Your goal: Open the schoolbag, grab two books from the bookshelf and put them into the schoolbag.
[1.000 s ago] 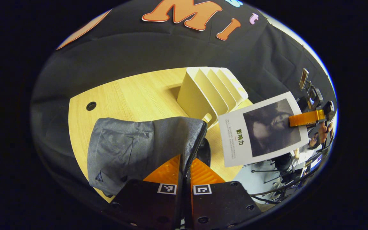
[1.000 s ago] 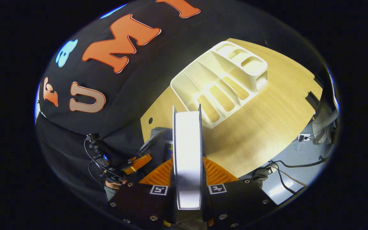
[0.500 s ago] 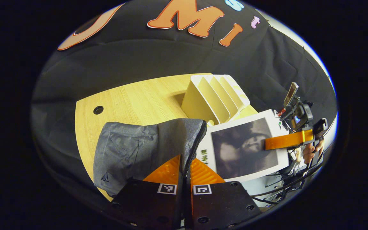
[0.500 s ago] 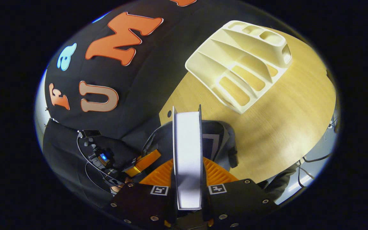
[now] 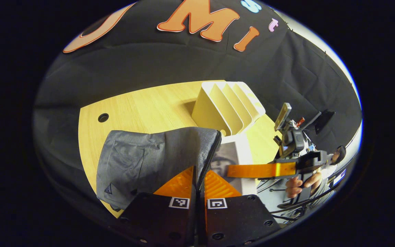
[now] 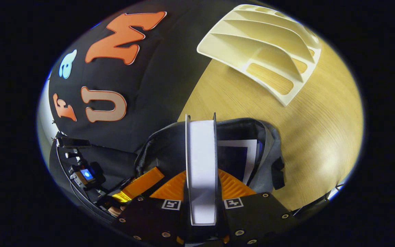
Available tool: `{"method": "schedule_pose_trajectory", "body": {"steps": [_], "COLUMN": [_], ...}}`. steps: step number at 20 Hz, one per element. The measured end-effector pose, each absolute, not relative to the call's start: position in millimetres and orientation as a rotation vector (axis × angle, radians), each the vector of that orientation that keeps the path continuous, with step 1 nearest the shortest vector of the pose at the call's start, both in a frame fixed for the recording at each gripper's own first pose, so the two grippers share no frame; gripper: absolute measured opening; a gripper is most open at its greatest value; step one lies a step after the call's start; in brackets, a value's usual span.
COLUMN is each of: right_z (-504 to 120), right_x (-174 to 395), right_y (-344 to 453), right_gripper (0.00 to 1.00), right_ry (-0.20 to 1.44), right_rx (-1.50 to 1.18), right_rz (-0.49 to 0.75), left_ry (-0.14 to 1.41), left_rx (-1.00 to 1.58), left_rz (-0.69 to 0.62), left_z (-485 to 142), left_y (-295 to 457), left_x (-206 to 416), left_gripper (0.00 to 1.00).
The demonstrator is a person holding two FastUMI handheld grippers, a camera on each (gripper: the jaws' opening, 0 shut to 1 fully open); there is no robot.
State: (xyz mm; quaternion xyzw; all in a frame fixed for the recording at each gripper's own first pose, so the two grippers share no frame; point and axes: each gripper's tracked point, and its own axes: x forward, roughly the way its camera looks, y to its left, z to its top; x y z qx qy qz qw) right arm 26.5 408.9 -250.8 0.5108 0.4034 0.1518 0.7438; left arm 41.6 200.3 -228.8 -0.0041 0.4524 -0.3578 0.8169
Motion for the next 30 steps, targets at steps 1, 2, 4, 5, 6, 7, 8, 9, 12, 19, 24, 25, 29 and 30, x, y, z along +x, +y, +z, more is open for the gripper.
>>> {"method": "schedule_pose_trajectory", "body": {"steps": [1, 2, 4, 5, 6, 7, 8, 9, 12, 19, 24, 25, 29, 30], "right_z": [-254.8, -258.9, -261.6, -264.4, -267.9, -270.9, -273.2, -278.3, -283.8, -292.6, -255.4, -251.7, -226.5, -219.5], "right_x": [30.7, 35.5, 38.1, 38.9, 42.1, 43.5, 43.0, 42.3, 40.6, 27.8, 29.1, 31.0, 38.9, 41.5], "right_y": [417.7, 424.9, 435.1, 440.4, 443.3, 447.0, 450.4, 454.9, 463.0, 417.6, 367.5, 354.0, 302.5, 285.9], "right_gripper": [0.31, 0.31, 0.31, 0.3, 0.3, 0.31, 0.31, 0.31, 0.32, 0.66, 0.96, 0.96, 0.97, 0.97], "right_ry": [0.879, 0.871, 0.864, 0.868, 0.865, 0.871, 0.874, 0.887, 0.917, 0.982, 0.925, 0.916, 0.846, 0.823], "right_rx": [1.144, 1.161, 1.197, 1.198, 1.203, 1.212, 1.219, 1.222, 1.24, 0.875, 0.821, 0.778, 0.676, 0.662], "right_rz": [0.338, 0.343, 0.341, 0.354, 0.357, 0.36, 0.36, 0.363, 0.369, 0.318, 0.357, 0.357, 0.365, 0.362], "left_ry": [0.962, 0.959, 0.972, 0.974, 0.971, 0.969, 0.965, 0.965, 0.964, 0.932, 0.93, 0.923, 0.889, 0.878], "left_rx": [-0.011, -0.015, -0.016, -0.012, -0.013, -0.016, -0.022, -0.024, -0.021, -0.016, -0.077, -0.081, -0.086, -0.085], "left_rz": [-0.766, -0.774, -0.788, -0.793, -0.792, -0.791, -0.791, -0.792, -0.788, -0.77, -0.767, -0.748, -0.713, -0.706], "left_z": [-226.4, -225.5, -227.2, -227.6, -226.8, -225.5, -224.8, -224.5, -226.4, -236.2, -236.7, -235.8, -230.5, -228.0], "left_y": [198.0, 194.7, 190.3, 188.0, 186.5, 184.6, 183.8, 182.3, 179.8, 180.9, 155.4, 150.1, 120.0, 111.4], "left_x": [40.1, 38.2, 32.2, 30.9, 32.6, 32.7, 32.0, 31.2, 31.5, 28.6, 7.4, 6.4, -0.2, -2.1], "left_gripper": [0.05, 0.05, 0.05, 0.05, 0.05, 0.05, 0.05, 0.05, 0.05, 0.1, 0.32, 0.3, 0.66, 0.7]}}
